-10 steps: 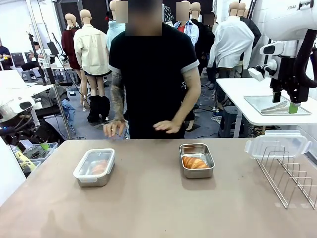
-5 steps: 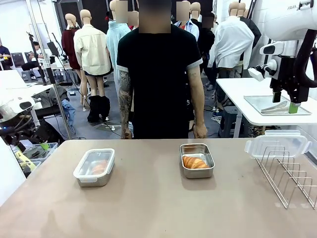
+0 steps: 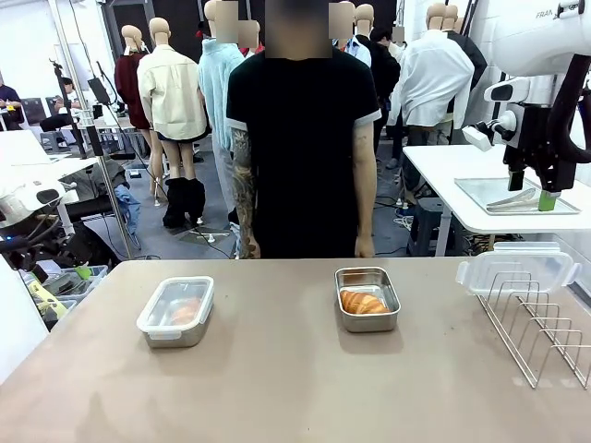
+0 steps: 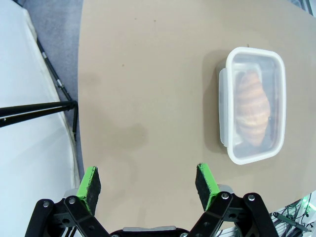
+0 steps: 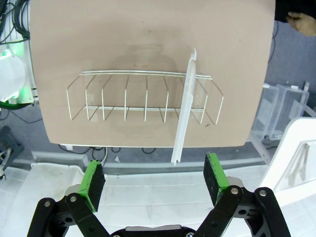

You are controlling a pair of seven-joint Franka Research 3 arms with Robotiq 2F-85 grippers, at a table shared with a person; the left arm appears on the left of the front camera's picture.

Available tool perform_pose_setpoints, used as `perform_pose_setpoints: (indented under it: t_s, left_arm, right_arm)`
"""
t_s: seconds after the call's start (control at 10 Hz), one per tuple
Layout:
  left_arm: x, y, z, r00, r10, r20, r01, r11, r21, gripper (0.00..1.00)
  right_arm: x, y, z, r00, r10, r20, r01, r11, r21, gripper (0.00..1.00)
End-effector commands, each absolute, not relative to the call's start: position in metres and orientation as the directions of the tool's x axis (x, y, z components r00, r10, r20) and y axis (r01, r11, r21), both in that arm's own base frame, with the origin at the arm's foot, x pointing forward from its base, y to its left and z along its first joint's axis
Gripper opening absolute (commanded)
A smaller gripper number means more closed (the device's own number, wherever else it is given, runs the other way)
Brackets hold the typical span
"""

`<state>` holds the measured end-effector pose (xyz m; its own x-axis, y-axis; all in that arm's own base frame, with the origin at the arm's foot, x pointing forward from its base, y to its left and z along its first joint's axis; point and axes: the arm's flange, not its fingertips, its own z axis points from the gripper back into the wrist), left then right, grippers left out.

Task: Place the bread in airtight containers.
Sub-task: Pick up one Airtight Container lid and hand it to the human.

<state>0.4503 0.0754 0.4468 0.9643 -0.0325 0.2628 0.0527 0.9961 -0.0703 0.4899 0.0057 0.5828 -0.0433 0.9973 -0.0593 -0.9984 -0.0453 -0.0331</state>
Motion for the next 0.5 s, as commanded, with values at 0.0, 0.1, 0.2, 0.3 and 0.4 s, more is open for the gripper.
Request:
perform_pose_setpoints:
  t_s: [0.0, 0.1, 0.2, 0.3, 0.4]
  left_arm:
    - [0.4483, 0.0761, 0.4469, 0.964, -0.02, 0.264, 0.038, 0.997, -0.06, 1.0]
    - [0.4483, 0.0761, 0.4469, 0.964, -0.02, 0.264, 0.038, 0.997, -0.06, 1.0]
    - [0.4483, 0.0761, 0.4469, 0.964, -0.02, 0.264, 0.038, 0.997, -0.06, 1.0]
    - [0.4483, 0.0761, 0.4469, 0.964, -0.02, 0.264, 0.038, 0.997, -0.06, 1.0]
    - [0.4483, 0.0761, 0.4469, 0.964, -0.02, 0.264, 0.038, 0.997, -0.06, 1.0]
  right_arm:
    - [0.4902, 0.005, 0.5855, -0.063, 0.996, -0.061, -0.998, -0.065, -0.024, 1.0]
    - [0.4902, 0.005, 0.5855, -0.063, 0.996, -0.061, -0.998, -0.065, -0.024, 1.0]
    - [0.4902, 0.005, 0.5855, -0.063, 0.996, -0.061, -0.998, -0.065, -0.024, 1.0]
    - [0.4902, 0.005, 0.5855, -0.063, 0.996, -0.061, -0.998, -0.065, -0.024, 1.0]
    - [0.4902, 0.005, 0.5855, -0.063, 0.996, -0.061, -0.998, -0.065, -0.024, 1.0]
